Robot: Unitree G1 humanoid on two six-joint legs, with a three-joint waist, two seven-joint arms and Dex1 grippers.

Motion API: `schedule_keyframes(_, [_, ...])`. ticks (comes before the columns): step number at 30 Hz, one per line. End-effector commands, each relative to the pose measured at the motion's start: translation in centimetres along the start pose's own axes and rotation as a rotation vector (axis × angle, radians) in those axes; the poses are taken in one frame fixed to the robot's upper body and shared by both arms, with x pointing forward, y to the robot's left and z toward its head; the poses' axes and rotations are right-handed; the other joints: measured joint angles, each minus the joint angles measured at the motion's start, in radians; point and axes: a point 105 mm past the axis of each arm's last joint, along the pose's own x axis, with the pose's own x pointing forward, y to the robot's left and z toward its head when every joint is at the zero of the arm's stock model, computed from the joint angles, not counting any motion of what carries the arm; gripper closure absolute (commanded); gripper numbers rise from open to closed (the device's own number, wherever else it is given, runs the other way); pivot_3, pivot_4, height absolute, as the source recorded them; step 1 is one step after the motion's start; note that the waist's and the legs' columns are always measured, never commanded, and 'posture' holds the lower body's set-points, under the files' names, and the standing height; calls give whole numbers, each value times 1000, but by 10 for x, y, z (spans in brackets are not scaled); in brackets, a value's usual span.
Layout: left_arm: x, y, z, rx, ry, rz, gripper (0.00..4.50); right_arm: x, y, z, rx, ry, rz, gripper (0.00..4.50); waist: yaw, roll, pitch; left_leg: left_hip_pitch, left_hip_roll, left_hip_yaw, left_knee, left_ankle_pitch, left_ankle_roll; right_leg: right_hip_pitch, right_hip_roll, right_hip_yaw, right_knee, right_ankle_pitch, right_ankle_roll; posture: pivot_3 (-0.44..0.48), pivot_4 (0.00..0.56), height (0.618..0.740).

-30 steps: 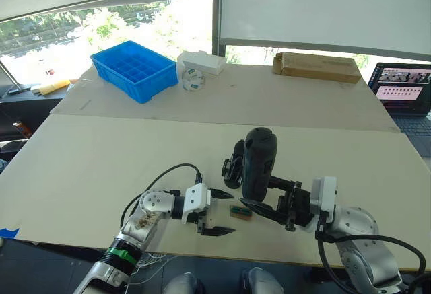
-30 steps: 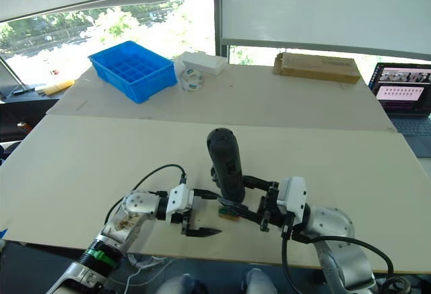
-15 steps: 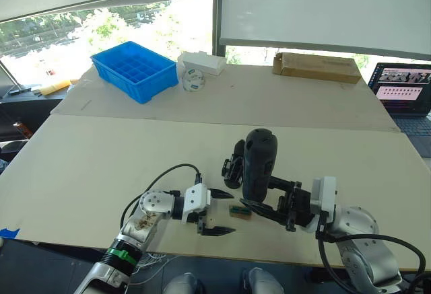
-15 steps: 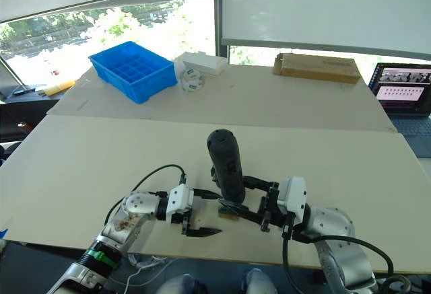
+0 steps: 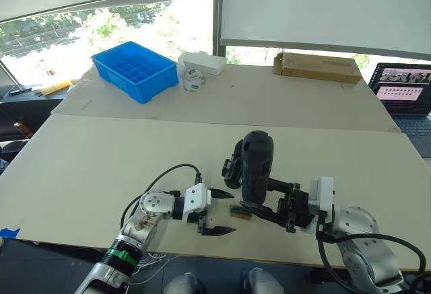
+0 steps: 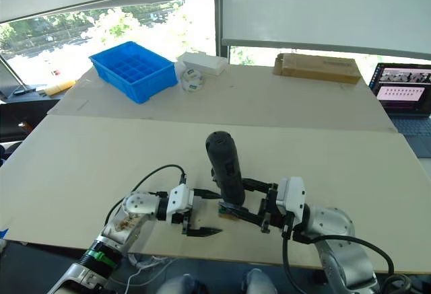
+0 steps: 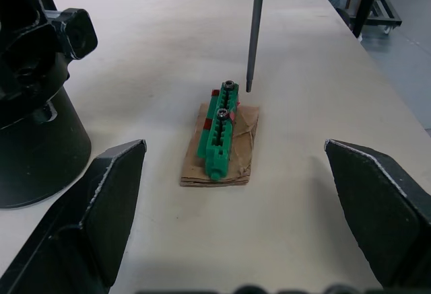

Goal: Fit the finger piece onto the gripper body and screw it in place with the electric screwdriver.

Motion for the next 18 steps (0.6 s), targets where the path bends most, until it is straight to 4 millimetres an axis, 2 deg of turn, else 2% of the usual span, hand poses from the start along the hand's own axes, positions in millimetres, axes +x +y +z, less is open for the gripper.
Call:
schedule_keyframes(1, [4, -12, -16, -67, 37, -24, 0, 1, 2, 21, -31, -72, 20, 2584, 0, 0, 0, 0, 0, 0, 0, 0, 0, 0, 0, 0, 0, 0, 0, 0, 150, 740])
schedule_keyframes(8, [5, -10, -15, -65, 32, -21, 0, 5, -11, 37, -61, -133, -30, 2584, 0, 0, 0, 0, 0, 0, 0, 0, 0, 0, 0, 0, 0, 0, 0, 0, 150, 740])
schedule_keyframes(18, [5, -10, -17, -68, 35, -21, 0, 4, -7, 24, -46, -105, -22, 2584, 1, 0, 0, 0, 0, 0, 0, 0, 0, 0, 0, 0, -1, 0, 0, 0, 150, 740])
